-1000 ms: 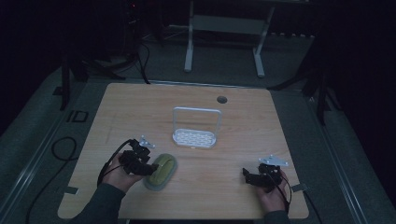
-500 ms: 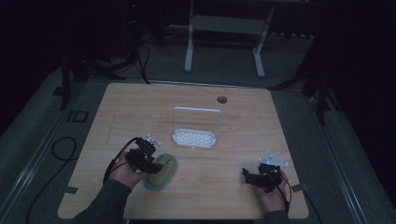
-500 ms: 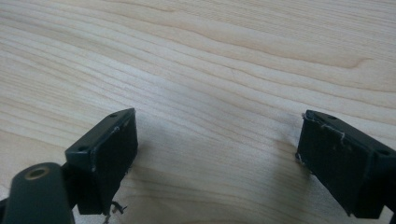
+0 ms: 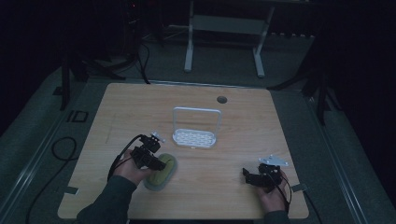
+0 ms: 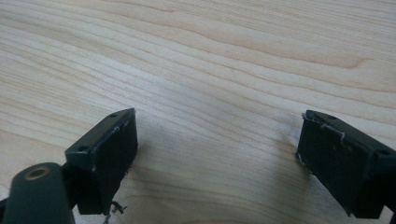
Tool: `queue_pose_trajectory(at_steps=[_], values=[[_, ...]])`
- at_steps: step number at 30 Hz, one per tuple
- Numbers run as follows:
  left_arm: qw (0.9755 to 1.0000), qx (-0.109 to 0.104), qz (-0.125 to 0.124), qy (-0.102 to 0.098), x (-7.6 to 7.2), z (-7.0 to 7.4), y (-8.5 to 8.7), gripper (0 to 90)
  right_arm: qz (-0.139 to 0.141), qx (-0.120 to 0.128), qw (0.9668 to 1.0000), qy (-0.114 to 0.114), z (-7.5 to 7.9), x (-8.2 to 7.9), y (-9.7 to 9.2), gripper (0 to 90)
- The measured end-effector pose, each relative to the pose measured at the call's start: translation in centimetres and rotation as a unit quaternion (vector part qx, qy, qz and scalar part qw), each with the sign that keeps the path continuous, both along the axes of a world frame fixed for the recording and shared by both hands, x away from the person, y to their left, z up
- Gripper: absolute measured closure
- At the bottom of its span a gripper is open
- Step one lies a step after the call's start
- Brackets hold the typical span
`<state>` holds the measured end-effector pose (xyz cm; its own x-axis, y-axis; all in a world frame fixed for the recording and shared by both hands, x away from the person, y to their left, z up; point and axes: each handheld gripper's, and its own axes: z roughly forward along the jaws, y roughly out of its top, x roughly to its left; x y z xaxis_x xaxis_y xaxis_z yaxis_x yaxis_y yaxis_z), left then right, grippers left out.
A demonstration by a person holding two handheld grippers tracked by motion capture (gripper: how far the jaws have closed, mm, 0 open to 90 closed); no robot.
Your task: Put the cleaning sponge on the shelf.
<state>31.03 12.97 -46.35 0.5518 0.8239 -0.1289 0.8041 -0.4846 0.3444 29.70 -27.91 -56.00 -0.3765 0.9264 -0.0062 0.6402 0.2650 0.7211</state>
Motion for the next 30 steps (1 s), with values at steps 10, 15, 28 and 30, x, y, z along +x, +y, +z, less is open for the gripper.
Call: queue_pose_trajectory(at_steps=[10, 15, 28, 30], values=[[0.9995, 0.021, -0.002, 0.023, 0.6, -0.2, -0.8, 61.1, 0.0, 0.0, 1.0, 0.0, 0.0, 0.0, 0.0, 11.8], [0.9991, 0.025, -0.001, 0.034, 0.9, -0.5, -1.0, 62.3, 0.002, -0.001, 1.0, -0.001, 0.0, 0.0, 0.0, 11.8], [0.9964, 0.064, -0.028, 0.048, 1.5, -0.9, -1.6, 67.5, 0.001, 0.0, 1.0, 0.0, 0.0, 0.0, 0.0, 11.8], [0.9957, 0.072, -0.035, 0.047, 1.5, -0.9, -1.7, 68.5, 0.001, 0.0, 1.0, 0.0, 0.0, 0.0, 0.0, 11.8]])
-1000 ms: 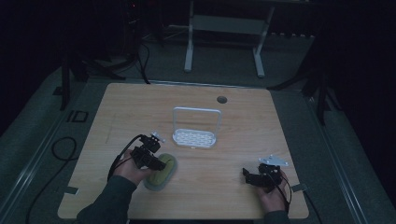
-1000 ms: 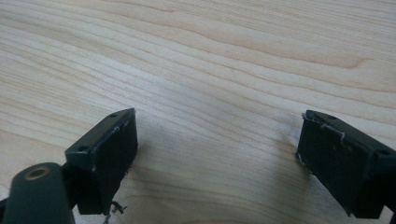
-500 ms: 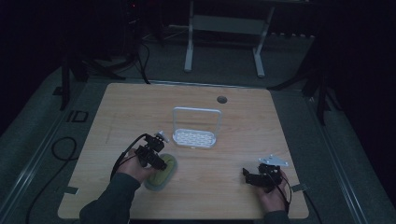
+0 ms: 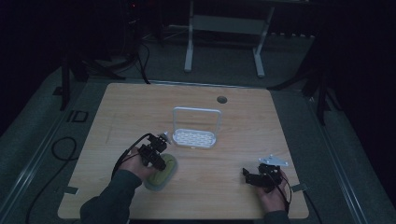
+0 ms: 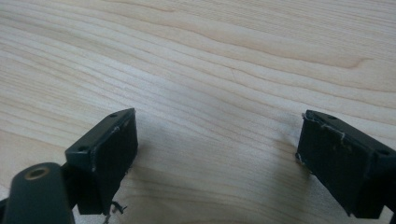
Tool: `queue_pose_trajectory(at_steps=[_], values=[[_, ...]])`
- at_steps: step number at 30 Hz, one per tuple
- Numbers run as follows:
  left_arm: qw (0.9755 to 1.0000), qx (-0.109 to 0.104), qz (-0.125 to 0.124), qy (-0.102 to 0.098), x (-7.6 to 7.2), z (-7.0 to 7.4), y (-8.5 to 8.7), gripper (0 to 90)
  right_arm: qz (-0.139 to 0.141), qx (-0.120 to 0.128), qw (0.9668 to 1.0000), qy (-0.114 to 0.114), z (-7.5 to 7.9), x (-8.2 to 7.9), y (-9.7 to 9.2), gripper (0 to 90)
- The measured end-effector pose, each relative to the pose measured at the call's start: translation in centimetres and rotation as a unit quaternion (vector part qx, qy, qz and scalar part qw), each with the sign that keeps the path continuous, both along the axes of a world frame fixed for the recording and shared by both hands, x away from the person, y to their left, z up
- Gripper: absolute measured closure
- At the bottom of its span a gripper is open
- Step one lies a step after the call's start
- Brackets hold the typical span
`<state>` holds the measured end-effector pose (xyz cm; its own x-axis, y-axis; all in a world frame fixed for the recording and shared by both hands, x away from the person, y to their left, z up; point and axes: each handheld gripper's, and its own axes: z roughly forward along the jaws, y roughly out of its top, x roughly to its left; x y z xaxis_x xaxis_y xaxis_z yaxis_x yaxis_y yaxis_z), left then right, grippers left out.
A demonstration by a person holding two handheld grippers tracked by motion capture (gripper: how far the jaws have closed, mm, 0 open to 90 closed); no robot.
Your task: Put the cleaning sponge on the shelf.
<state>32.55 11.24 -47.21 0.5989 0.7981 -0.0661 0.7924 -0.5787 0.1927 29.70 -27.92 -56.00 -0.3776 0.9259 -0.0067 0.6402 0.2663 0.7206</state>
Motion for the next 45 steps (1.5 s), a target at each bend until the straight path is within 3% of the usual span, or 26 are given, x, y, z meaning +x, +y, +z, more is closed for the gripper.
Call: queue_pose_trajectory(at_steps=[14, 24, 30, 39, 45], values=[[0.9982, 0.033, -0.048, 0.015, 0.4, 0.0, -0.6, 68.8, 0.0, 0.0, 1.0, 0.0, 0.0, 0.0, 0.0, 11.8], [0.9939, 0.06, -0.091, 0.019, 0.6, 0.0, -1.1, 70.9, 0.0, 0.0, 1.0, 0.0, 0.0, 0.0, 0.0, 11.8], [0.9924, 0.055, -0.11, 0.0, 0.6, 0.1, -1.2, 71.6, 0.0, 0.0, 1.0, 0.0, 0.0, 0.0, 0.0, 11.8], [0.9883, 0.045, -0.144, -0.025, 0.6, 0.3, -1.0, 71.7, 0.0, 0.0, 1.0, 0.0, 0.0, 0.0, 0.0, 11.8], [0.9842, 0.045, -0.162, -0.055, 0.7, 0.6, -1.1, 71.7, 0.0, 0.0, 1.0, 0.0, 0.0, 0.0, 0.0, 11.8]])
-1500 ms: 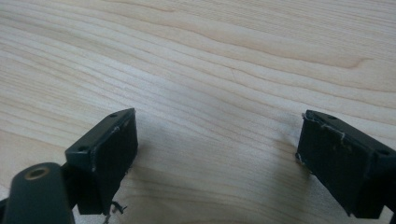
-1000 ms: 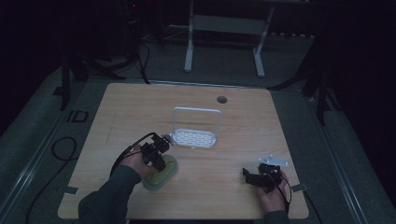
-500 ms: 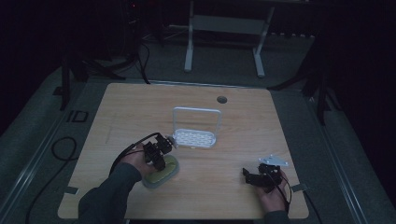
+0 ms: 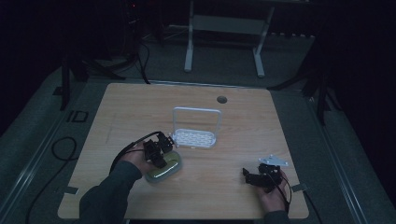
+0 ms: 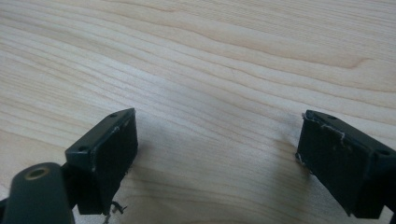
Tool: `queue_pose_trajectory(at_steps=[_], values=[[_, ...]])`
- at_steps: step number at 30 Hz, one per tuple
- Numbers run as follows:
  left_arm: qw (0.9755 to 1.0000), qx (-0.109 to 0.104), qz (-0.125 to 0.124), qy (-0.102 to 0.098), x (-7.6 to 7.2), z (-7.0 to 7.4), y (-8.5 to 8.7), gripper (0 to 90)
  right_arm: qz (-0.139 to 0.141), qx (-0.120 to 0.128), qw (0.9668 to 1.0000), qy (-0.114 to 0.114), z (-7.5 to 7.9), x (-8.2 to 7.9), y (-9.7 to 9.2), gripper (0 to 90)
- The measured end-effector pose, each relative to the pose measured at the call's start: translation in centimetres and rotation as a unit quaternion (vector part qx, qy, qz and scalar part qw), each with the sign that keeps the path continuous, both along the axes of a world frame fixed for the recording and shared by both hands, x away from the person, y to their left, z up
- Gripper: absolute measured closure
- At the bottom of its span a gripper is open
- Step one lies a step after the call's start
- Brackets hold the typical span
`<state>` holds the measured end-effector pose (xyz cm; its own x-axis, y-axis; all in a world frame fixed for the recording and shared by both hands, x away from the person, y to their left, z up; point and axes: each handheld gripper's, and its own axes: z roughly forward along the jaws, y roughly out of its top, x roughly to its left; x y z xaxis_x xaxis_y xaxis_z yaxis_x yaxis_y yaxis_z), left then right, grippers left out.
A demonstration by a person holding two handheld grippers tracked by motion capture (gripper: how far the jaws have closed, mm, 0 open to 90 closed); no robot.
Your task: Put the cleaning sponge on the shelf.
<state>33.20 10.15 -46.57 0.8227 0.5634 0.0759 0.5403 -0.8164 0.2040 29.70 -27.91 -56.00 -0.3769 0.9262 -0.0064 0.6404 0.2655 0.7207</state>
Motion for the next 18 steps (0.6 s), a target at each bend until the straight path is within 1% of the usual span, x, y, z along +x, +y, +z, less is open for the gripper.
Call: queue_pose_trajectory(at_steps=[3, 4, 5, 7, 8, 9, 10, 12, 14, 15, 18], values=[[0.9999, -0.003, -0.008, -0.011, 0.06, 0.15, -0.14, 71.6, 0.0, 0.0, 1.0, 0.0, 0.0, 0.0, 0.0, 11.8], [0.9999, -0.003, -0.008, -0.011, 0.06, 0.15, -0.14, 71.7, 0.0, 0.0, 1.0, 0.0, 0.0, 0.0, 0.0, 11.8], [0.9997, -0.004, -0.017, -0.017, 0.12, 0.27, -0.24, 71.7, 0.0, 0.0, 1.0, 0.0, 0.0, 0.0, 0.0, 11.8], [0.9994, -0.007, -0.025, -0.025, 0.14, 0.36, -0.34, 71.7, 0.0, 0.0, 1.0, 0.0, 0.0, 0.0, 0.0, 11.8], [0.9994, -0.007, -0.025, -0.025, 0.14, 0.36, -0.34, 71.7, 0.0, 0.0, 1.0, 0.0, 0.0, 0.0, 0.0, 11.8], [0.9989, -0.01, -0.031, -0.033, 0.16, 0.5, -0.43, 71.8, 0.0, 0.0, 1.0, 0.0, 0.0, 0.0, 0.0, 11.8], [0.9986, -0.013, -0.035, -0.036, 0.15, 0.53, -0.47, 71.7, 0.0, 0.0, 1.0, 0.0, 0.0, 0.0, 0.0, 11.8], [0.9981, -0.012, -0.043, -0.043, 0.18, 0.5, -0.57, 71.8, 0.0, 0.0, 1.0, 0.0, 0.0, 0.0, 0.0, 11.8], [0.998, -0.012, -0.044, -0.043, 0.2, 0.48, -0.59, 71.7, 0.0, 0.0, 1.0, 0.0, 0.0, 0.0, 0.0, 11.8], [0.9974, -0.009, -0.051, -0.049, 0.27, 0.47, -0.59, 71.7, 0.0, 0.0, 1.0, 0.0, 0.0, 0.0, 0.0, 11.8], [0.997, -0.01, -0.054, -0.055, 0.33, 0.53, -0.56, 71.7, 0.0, 0.0, 1.0, 0.0, 0.0, 0.0, 0.0, 11.8]])
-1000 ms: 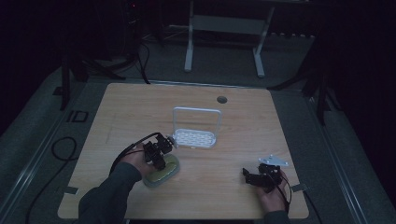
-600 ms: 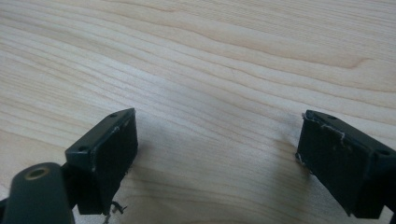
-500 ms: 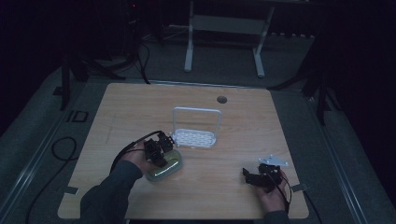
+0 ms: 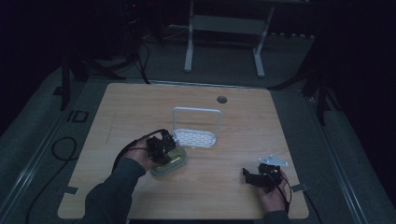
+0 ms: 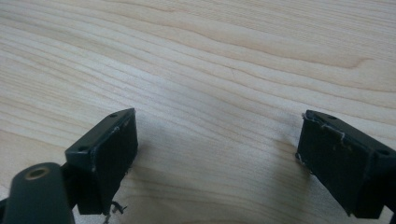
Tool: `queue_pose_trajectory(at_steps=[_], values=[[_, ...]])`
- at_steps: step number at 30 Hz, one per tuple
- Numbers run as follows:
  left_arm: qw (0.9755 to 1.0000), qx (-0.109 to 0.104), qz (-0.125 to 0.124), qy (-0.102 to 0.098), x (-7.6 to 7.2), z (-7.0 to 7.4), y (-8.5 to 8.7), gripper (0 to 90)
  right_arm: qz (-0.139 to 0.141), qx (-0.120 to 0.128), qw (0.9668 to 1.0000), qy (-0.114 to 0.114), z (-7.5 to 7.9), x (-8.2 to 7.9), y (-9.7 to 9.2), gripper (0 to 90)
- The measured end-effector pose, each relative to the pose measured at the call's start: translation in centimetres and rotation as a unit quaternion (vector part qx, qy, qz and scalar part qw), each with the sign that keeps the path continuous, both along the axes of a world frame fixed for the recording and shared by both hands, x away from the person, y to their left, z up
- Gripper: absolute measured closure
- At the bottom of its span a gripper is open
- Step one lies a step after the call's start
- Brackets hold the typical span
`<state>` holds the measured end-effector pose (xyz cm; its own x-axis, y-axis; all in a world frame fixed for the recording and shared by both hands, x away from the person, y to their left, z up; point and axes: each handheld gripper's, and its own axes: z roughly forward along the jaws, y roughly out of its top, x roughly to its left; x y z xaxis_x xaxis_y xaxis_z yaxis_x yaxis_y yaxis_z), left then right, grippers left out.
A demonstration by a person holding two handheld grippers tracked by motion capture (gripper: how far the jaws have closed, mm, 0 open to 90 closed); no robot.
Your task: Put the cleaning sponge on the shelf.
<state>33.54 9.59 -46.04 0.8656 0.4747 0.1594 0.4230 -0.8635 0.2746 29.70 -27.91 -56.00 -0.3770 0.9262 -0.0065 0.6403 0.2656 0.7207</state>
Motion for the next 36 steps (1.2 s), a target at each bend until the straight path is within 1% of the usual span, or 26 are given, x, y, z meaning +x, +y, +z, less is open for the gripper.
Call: queue_pose_trajectory(at_steps=[4, 11, 13, 18, 21, 26, 30, 32, 33, 36], values=[[1.0, -0.004, -0.001, -0.008, 0.1, 0.2, 0.0, 71.8, 0.0, 0.0, 1.0, 0.0, 0.0, 0.0, 0.0, 11.8], [0.9996, -0.005, -0.02, -0.02, 0.4, 0.1, -0.2, 71.8, 0.0, 0.0, 1.0, 0.0, 0.0, 0.0, 0.0, 11.8], [0.9992, -0.004, -0.03, -0.024, 0.5, 0.1, -0.3, 71.7, 0.0, 0.0, 1.0, 0.0, 0.0, 0.0, 0.0, 11.8], [0.9988, -0.004, -0.039, -0.029, 0.6, 0.1, -0.5, 71.8, 0.0, 0.0, 1.0, 0.0, 0.0, 0.0, 0.0, 11.8], [0.9984, -0.003, -0.046, -0.034, 0.6, 0.2, -0.5, 71.7, 0.0, 0.0, 1.0, 0.0, 0.0, 0.0, 0.0, 11.8], [0.997, -0.004, -0.064, -0.044, 0.7, 0.4, -0.7, 71.8, 0.0, 0.0, 1.0, 0.0, 0.0, 0.0, 0.0, 11.8], [0.9962, -0.002, -0.07, -0.052, 0.9, 0.6, -0.8, 71.7, 0.0, 0.0, 1.0, 0.0, 0.0, 0.0, 0.0, 11.8], [0.996, -0.002, -0.069, -0.056, 1.0, 0.7, -0.8, 71.8, 0.001, -0.001, 1.0, -0.002, 0.0, 0.0, 0.0, 11.8], [0.9962, -0.005, -0.065, -0.057, 1.1, 0.7, -0.8, 71.8, 0.001, -0.001, 1.0, -0.002, 0.0, 0.0, 0.0, 11.8], [0.9961, -0.003, -0.066, -0.058, 1.3, 0.7, -0.9, 71.8, 0.001, -0.001, 1.0, -0.001, 0.0, 0.0, 0.0, 11.8]])
